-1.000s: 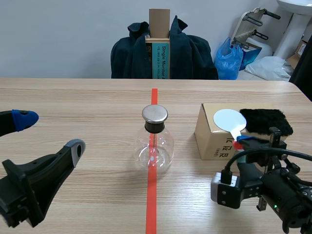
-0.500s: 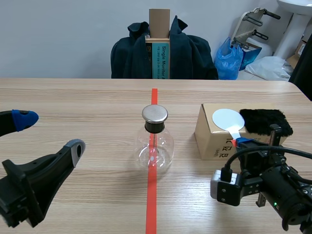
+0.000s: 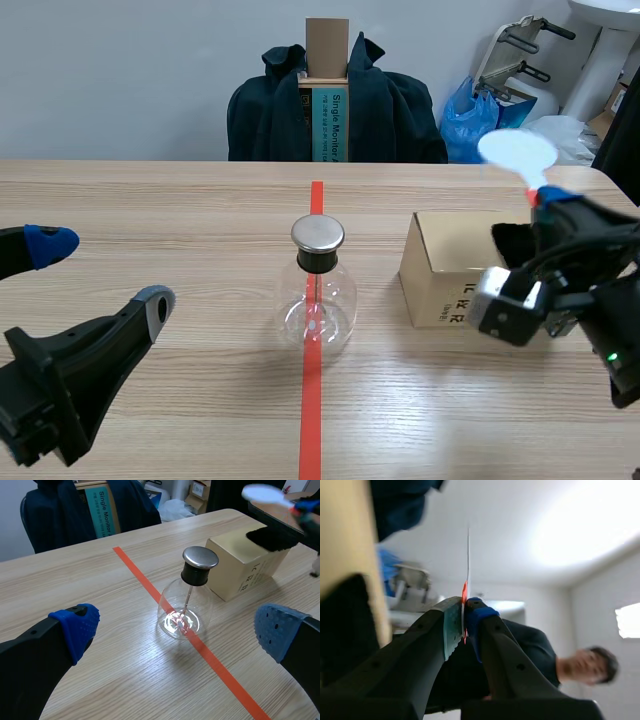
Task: Do the electroscope experiment.
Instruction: 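Pick up the white charging plate, then bring the plate to the electroscope and point at the metal foil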
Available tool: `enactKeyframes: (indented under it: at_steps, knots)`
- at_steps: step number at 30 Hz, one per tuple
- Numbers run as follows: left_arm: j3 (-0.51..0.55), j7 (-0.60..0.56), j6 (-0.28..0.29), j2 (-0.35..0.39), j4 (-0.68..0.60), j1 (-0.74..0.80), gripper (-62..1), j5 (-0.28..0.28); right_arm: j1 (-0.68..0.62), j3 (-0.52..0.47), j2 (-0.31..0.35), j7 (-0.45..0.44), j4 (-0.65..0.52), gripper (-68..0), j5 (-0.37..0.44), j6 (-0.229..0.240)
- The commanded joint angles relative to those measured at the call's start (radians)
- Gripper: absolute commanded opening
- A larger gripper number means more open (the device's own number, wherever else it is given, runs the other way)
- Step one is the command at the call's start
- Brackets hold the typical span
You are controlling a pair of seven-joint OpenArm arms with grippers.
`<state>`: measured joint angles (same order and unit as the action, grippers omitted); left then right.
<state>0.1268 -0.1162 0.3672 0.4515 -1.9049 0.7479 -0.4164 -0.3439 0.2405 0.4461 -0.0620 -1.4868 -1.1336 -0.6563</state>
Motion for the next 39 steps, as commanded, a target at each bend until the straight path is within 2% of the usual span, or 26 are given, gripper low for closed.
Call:
enactKeyframes:
  at_steps: [1,3,7,10,14,16,18,19,22,25,29,35,39]
  knots:
    - [-0.003,-0.014,0.001,-0.008,-0.016,-0.003,1.4,-0.006,0.014,-0.026,0.026,0.004,-0.050,-66.7,0.027,-0.036]
    - [-0.003,-0.014,0.001,-0.008,-0.016,-0.003,1.4,-0.001,0.011,-0.045,0.040,0.004,-0.089,-66.7,0.059,-0.071]
    - [-0.003,-0.014,0.001,-0.008,-0.016,-0.003,1.4,0.044,0.011,-0.099,0.047,0.004,-0.164,-66.7,0.113,-0.123]
    - [-0.003,-0.013,0.001,-0.007,-0.010,-0.003,1.4,0.073,0.011,-0.144,0.047,0.004,-0.221,-66.7,0.147,-0.127]
    - [-0.003,0.058,0.003,0.002,-0.007,-0.005,-26.2,0.110,0.011,-0.191,0.047,0.004,-0.283,-66.7,0.182,-0.127]
    - [-0.003,0.105,0.044,0.019,0.001,-0.023,-37.5,0.134,0.011,-0.206,0.047,0.004,-0.298,-66.7,0.185,-0.127]
    - [-0.003,0.126,0.074,0.043,0.030,-0.062,-54.4,0.133,0.011,-0.215,0.047,0.005,-0.306,-66.7,0.185,-0.127]
    - [-0.003,0.126,0.093,0.058,0.055,-0.087,-59.8,0.133,0.011,-0.220,0.047,0.005,-0.306,-66.7,0.185,-0.127]
    - [-0.006,0.097,0.177,0.092,0.168,-0.200,-58.6,0.130,0.011,-0.235,0.047,0.005,-0.308,-66.7,0.187,-0.127]
    - [-0.036,0.029,0.246,0.109,0.334,-0.343,-58.2,0.135,0.011,-0.258,0.047,0.008,-0.317,-66.7,0.203,-0.127]
    - [-0.118,-0.095,0.329,0.109,0.575,-0.534,-58.2,0.198,0.012,-0.284,0.047,0.008,-0.319,-66.7,0.212,-0.127]
    - [-0.327,-0.284,0.329,0.095,0.879,-0.767,-58.1,0.298,0.012,-0.288,0.047,0.007,-0.319,-66.7,0.214,-0.127]
    - [-0.443,-0.389,0.329,0.053,1.007,-0.860,-58.0,0.380,0.012,-0.288,0.047,-0.008,-0.330,-66.7,0.215,-0.127]
